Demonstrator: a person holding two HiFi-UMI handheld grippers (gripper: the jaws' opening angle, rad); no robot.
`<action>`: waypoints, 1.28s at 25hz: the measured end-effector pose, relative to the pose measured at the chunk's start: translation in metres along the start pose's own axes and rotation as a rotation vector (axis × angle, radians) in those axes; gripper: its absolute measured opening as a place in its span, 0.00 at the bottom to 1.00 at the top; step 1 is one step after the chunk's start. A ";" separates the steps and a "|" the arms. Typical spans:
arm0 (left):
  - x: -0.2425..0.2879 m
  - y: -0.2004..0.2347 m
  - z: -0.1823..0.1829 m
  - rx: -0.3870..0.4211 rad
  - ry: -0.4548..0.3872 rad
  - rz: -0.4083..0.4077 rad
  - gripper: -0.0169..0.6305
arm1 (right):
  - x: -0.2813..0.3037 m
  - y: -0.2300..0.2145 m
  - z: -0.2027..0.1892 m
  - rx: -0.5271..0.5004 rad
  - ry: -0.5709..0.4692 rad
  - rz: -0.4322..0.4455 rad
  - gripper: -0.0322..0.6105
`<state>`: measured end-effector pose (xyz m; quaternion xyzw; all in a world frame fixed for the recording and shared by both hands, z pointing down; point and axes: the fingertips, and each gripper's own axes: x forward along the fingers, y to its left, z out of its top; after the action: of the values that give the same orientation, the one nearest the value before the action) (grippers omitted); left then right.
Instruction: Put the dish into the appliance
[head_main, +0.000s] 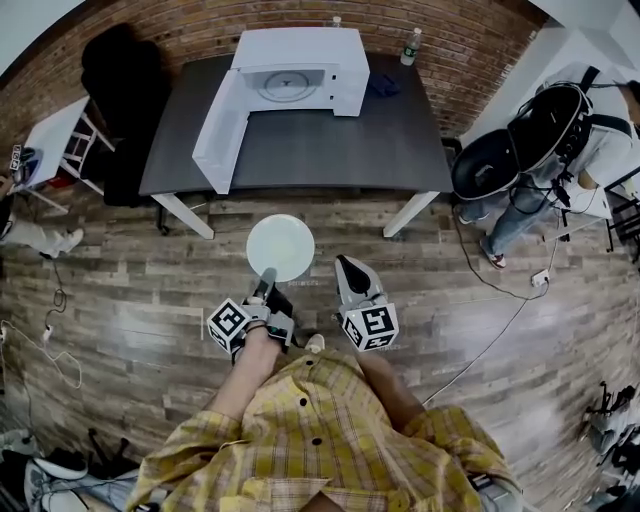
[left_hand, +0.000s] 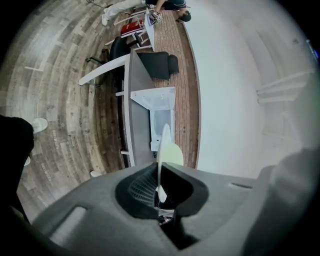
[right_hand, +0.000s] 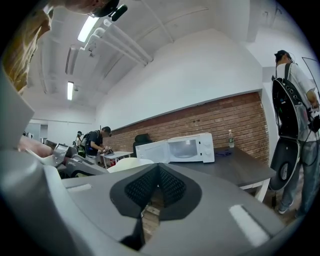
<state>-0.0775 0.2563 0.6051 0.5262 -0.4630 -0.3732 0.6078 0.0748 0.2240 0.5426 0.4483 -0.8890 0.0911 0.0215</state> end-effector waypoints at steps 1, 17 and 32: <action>0.003 0.001 0.003 0.000 -0.007 0.006 0.04 | 0.003 -0.001 -0.002 0.001 0.005 0.006 0.06; 0.149 -0.019 0.046 -0.001 -0.002 0.003 0.04 | 0.131 -0.069 0.022 0.008 -0.018 0.101 0.05; 0.268 -0.052 0.117 0.026 0.006 0.009 0.04 | 0.253 -0.116 0.055 -0.005 -0.019 0.098 0.05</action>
<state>-0.1090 -0.0385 0.6015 0.5331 -0.4683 -0.3628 0.6040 0.0190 -0.0545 0.5353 0.4052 -0.9102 0.0857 0.0095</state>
